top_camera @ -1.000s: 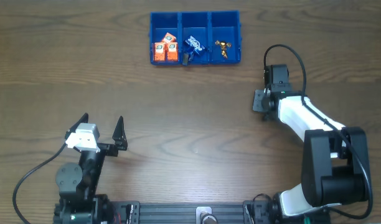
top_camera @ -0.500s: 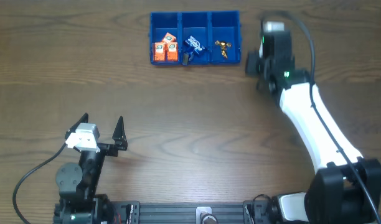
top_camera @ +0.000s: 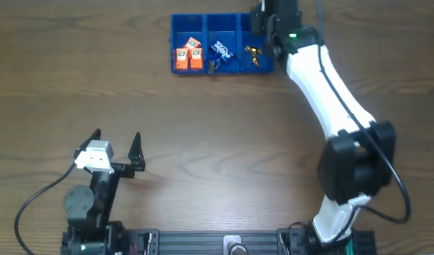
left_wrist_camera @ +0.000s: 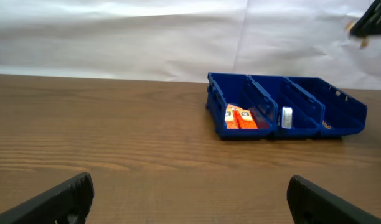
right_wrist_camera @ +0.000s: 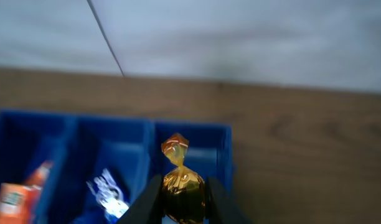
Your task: Sort Candies Into Trays
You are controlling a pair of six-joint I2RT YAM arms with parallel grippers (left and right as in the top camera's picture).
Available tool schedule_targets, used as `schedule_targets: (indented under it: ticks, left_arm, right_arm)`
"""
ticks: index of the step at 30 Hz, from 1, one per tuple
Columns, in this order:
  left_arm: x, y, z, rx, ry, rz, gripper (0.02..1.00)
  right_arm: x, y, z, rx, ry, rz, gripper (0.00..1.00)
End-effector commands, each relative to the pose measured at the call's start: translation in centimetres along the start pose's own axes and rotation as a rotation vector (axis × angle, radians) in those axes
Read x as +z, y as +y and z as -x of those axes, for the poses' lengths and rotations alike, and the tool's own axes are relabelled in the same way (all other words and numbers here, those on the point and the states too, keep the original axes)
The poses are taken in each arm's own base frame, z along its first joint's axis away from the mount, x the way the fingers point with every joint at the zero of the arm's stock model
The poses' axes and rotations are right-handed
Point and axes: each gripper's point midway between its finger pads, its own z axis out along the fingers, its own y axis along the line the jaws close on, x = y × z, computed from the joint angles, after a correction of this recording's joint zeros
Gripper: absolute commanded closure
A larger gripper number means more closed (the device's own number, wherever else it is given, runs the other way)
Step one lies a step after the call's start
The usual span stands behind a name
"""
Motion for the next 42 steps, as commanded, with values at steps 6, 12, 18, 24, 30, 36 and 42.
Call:
schedule_targets:
  ticks: [6, 12, 18, 24, 30, 36, 42]
  left_arm:
    - [0.1, -0.1, -1.6, 0.001, 0.045, -0.012, 0.020]
    - [0.1, -0.1, -1.6, 0.002, 0.045, -0.012, 0.023]
    - [0.1, -0.1, -1.6, 0.002, 0.045, -0.012, 0.020]
    - [0.1, -0.1, -1.6, 0.002, 0.046, -0.012, 0.020]
    - [0.1, -0.1, -1.6, 0.002, 0.045, -0.012, 0.020]
    - [0.1, -0.1, -1.6, 0.002, 0.046, -0.012, 0.020]
    - [0.1, -0.1, -1.6, 0.002, 0.045, -0.012, 0.020]
  right_arm:
    - [3.1, -0.1, -2.1, -0.023, 0.046, -0.020, 0.831]
    - [3.4, 0.0, -2.2, -0.023, 0.045, -0.016, 0.722]
    - [3.4, 0.1, -1.7, -0.019, 0.027, -0.013, 0.314]
    - [2.7, 0.0, -1.2, -0.010, 0.024, 0.019, 0.224]
    - [-3.2, -2.2, 2.0, -0.038, -0.053, 0.002, 0.165]
    - [-13.8, -7.8, 2.9, 0.004, -0.221, -0.078, 0.060]
    - [-22.2, -12.0, -3.5, 0.057, -0.297, -0.155, 0.001]
